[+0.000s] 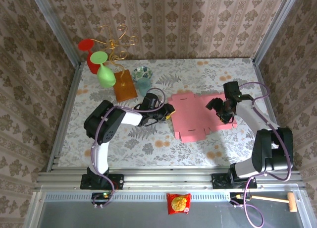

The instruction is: Fold the paper box

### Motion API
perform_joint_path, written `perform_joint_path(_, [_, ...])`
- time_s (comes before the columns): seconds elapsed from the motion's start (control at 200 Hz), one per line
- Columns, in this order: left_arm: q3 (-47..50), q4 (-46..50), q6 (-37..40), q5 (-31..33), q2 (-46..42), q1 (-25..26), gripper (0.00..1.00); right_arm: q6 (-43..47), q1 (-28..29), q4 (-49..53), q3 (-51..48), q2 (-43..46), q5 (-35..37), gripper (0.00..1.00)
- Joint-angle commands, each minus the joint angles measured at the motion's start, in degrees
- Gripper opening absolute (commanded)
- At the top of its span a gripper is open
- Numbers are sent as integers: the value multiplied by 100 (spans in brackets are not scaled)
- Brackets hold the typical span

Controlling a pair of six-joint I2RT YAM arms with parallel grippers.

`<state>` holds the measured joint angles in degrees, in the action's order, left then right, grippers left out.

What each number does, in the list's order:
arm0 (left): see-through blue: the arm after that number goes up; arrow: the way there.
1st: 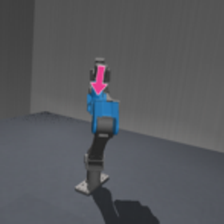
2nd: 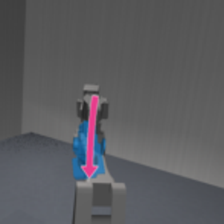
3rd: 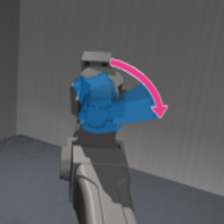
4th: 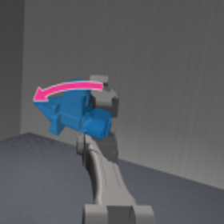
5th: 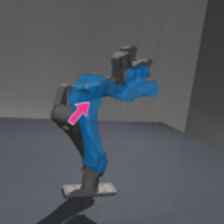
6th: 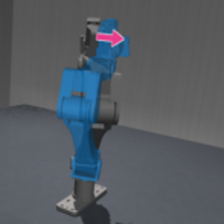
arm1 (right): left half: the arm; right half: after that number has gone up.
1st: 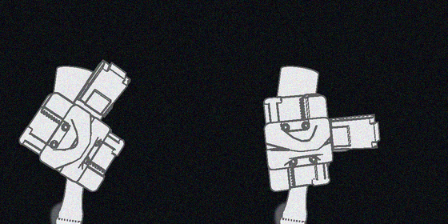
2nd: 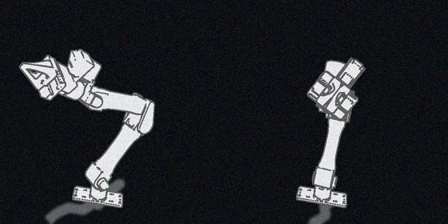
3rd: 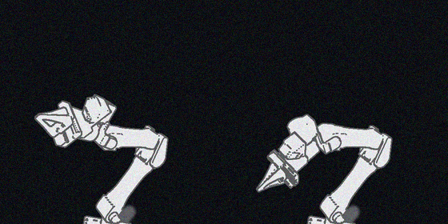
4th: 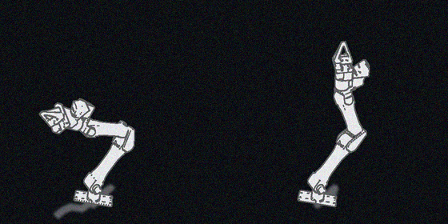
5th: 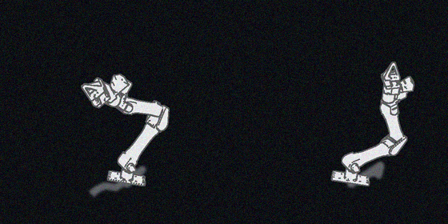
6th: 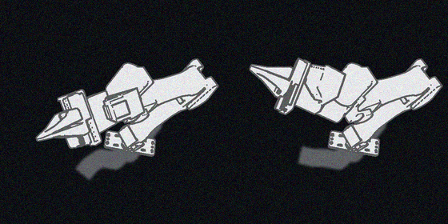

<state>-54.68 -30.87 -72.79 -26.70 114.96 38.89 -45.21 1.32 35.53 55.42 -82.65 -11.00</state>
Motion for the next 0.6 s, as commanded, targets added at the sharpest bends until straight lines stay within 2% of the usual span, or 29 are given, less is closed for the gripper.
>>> perform_joint_path(0.0, [-14,-347,-177,95,120,39,16,-114,-9,120,14,249,-163,77])
perform_joint_path(0.05, [24,-457,-274,194,27,48,0,-142,6,155,26,386,-151,77])
perform_joint_path(0.12, [47,-386,-415,448,-266,66,0,-106,97,264,95,611,-38,76])
perform_joint_path(0.185, [-20,58,-474,865,-790,122,0,56,274,443,242,861,204,76])
perform_joint_path(0.31, [-693,2441,-483,1919,-1825,275,0,547,964,769,778,1320,903,73])
perform_joint_path(0.425, [-1435,4053,-915,2583,-2261,356,0,817,1820,1064,1378,1457,1529,65])
perform_joint_path(0.51, [-1939,5055,-1393,3026,-2372,414,0,135,2121,1375,1731,1506,1518,60])
perform_joint_path(0.595, [-2262,5562,-1805,3409,-2429,502,0,-1331,2285,1211,1576,1896,1291,59])
